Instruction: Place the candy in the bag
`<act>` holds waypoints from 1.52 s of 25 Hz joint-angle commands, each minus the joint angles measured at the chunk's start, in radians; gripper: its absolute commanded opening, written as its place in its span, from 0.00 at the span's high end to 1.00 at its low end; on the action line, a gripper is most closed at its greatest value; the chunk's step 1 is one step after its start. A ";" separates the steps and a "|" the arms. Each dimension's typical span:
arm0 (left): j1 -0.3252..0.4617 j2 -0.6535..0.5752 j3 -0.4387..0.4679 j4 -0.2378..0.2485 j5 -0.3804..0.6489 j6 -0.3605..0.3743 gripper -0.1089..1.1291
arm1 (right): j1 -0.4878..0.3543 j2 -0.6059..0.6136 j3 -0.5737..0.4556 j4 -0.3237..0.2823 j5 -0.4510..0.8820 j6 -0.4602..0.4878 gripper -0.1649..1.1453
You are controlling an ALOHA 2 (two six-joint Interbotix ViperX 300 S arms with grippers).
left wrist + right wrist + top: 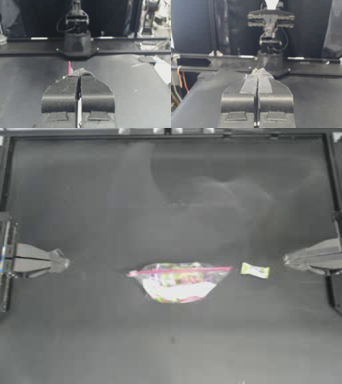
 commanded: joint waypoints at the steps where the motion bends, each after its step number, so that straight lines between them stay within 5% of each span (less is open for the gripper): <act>1: 0.000 -0.015 -0.005 0.014 -0.003 0.015 0.94 | 0.000 0.000 0.006 0.005 -0.015 0.011 0.93; 5: -0.002 -0.018 -0.008 0.015 0.003 0.032 0.85 | 0.000 0.000 0.011 0.005 -0.023 0.011 0.81; 10: -0.002 -0.018 -0.008 0.014 0.005 0.046 0.81 | 0.000 0.000 0.009 -0.002 -0.023 0.003 0.78; 13: -0.003 -0.015 -0.008 0.015 0.015 0.046 0.58 | 0.000 0.000 0.009 -0.006 -0.023 0.000 0.65; 16: -0.003 -0.005 -0.012 0.014 0.043 0.043 0.20 | 0.000 -0.002 0.009 -0.025 -0.023 0.000 0.40; 18: -0.002 0.002 -0.015 0.014 0.054 0.043 0.03 | 0.000 -0.003 0.005 -0.038 -0.023 0.005 0.22; 21: 0.003 0.005 -0.017 0.014 0.072 0.044 0.10 | 0.002 -0.003 -0.002 -0.038 -0.023 0.005 0.07; 27: 0.031 0.028 -0.020 0.011 0.137 0.043 0.09 | -0.002 0.006 -0.054 -0.028 0.058 0.008 0.12; 38: 0.104 0.141 -0.026 0.014 0.166 0.046 0.09 | -0.052 0.190 -0.331 0.008 0.486 0.011 0.12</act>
